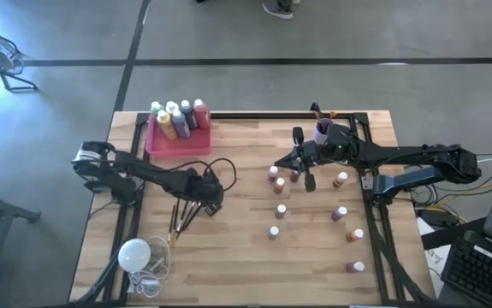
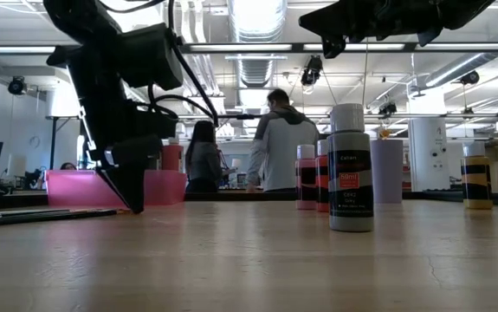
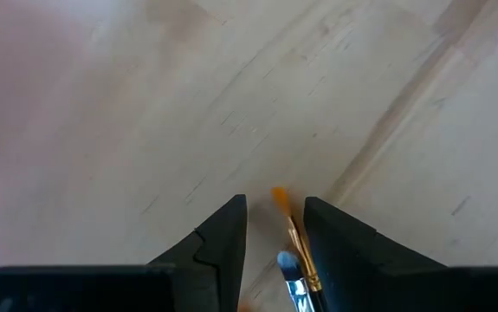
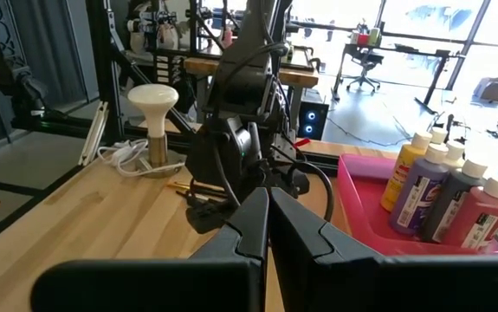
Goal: Pick & Place Paint Supplies
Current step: Put the gold paint brush into the purple cup
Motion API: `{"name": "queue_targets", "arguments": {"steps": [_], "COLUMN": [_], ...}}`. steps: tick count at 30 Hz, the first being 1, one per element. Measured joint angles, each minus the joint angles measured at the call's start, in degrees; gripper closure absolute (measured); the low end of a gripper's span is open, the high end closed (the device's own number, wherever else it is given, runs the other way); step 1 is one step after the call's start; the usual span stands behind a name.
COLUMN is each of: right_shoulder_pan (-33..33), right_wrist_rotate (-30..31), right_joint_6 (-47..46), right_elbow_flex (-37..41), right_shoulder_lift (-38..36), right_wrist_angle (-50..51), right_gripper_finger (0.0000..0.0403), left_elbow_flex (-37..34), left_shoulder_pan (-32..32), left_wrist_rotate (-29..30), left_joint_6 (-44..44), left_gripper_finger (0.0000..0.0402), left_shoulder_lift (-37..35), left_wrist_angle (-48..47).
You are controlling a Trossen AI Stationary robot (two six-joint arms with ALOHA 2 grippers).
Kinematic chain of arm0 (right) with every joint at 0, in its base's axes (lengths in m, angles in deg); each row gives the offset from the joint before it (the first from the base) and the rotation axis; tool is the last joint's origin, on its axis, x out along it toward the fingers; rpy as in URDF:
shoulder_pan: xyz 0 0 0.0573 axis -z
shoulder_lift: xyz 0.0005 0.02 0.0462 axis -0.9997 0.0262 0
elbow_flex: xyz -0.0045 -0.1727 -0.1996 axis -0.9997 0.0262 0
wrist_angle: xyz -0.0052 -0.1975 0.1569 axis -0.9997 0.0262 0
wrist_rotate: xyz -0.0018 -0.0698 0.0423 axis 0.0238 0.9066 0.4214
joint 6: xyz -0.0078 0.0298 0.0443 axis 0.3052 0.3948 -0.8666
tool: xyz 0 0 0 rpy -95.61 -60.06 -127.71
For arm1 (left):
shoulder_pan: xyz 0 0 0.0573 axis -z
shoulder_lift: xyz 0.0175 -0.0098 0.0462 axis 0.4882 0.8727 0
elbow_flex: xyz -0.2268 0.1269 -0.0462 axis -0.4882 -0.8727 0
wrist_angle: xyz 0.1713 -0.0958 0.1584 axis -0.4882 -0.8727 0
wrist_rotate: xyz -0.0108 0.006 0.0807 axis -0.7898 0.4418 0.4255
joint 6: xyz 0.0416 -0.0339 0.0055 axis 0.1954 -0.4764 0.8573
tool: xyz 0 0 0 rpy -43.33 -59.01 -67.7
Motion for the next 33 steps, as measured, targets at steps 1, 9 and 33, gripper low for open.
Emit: {"name": "queue_targets", "arguments": {"steps": [1, 9, 33], "right_shoulder_pan": [0.0, 0.0, 0.0], "right_wrist_rotate": [0.0, 0.0, -0.02], "right_joint_6": [0.0, 0.01, 0.02], "right_elbow_flex": [0.0, 0.0, 0.0], "right_shoulder_lift": [0.0, 0.0, 0.0], "right_wrist_angle": [0.0, 0.0, 0.04], "right_gripper_finger": [0.0394, 0.0394, 0.0394], "left_elbow_flex": [-0.19, -0.36, -0.3], "left_shoulder_pan": [0.0, 0.0, 0.0], "left_wrist_rotate": [0.0, -0.1, -7.87], "left_joint_6": [0.0, 0.83, 4.3], "left_gripper_finger": [0.0274, 0.0289, 0.0398], "left_shoulder_lift": [0.0, -0.02, 0.11], "left_wrist_angle": [0.39, 1.07, 14.35]}}
